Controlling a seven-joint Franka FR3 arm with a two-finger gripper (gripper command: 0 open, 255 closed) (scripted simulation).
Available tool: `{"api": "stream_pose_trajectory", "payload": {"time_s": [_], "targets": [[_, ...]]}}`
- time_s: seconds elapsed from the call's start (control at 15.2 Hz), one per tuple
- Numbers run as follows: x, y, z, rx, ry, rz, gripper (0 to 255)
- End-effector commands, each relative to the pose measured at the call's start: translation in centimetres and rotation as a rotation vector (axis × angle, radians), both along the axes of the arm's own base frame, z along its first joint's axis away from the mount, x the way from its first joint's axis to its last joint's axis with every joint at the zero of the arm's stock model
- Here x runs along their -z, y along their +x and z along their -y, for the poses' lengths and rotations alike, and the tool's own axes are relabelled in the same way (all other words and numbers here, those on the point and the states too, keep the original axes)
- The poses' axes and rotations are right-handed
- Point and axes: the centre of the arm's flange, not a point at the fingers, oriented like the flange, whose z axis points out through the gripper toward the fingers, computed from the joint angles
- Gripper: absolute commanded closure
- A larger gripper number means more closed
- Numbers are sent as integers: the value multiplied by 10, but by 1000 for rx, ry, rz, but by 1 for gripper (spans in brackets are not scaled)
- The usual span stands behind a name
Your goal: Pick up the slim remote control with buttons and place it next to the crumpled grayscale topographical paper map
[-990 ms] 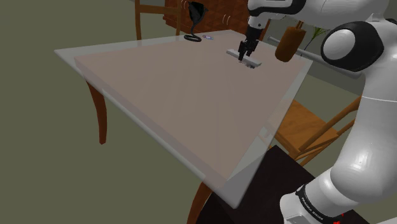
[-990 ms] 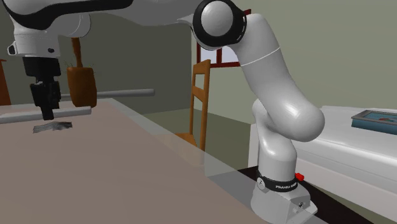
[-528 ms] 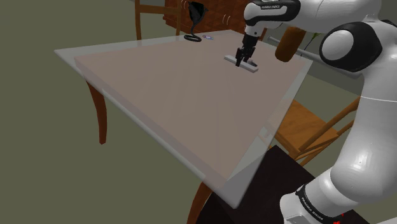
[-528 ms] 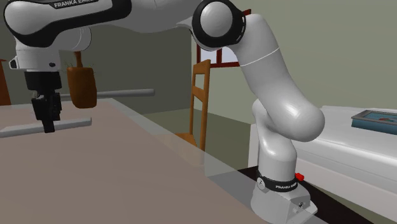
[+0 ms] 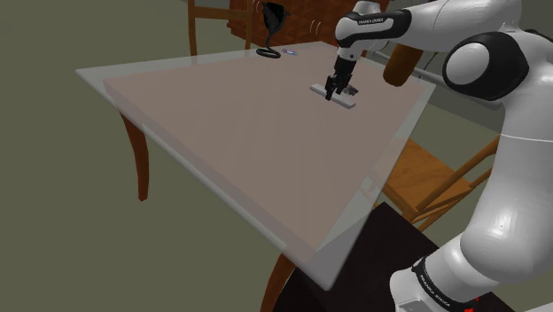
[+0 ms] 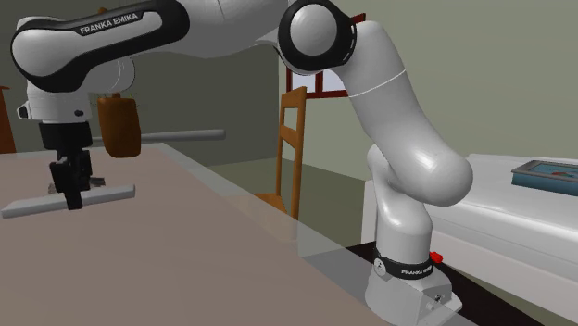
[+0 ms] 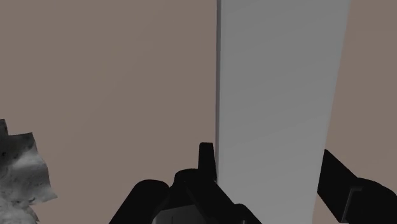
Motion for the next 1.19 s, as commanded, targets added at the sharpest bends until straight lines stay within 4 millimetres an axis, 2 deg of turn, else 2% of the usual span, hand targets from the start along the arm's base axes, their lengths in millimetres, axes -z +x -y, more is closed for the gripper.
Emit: {"api": "stream_pose_trajectory", "payload": {"time_s": [0.0,0.33,0.4,0.73,0.99,1.12], "targets": [[1,0,0,0,0,1,255],[1,0,0,0,0,1,255],[1,0,0,0,0,1,0],[1,0,0,0,0,1,0],[-49,0,-1,0,0,1,0],[-49,0,-1,0,0,1,0]]}}
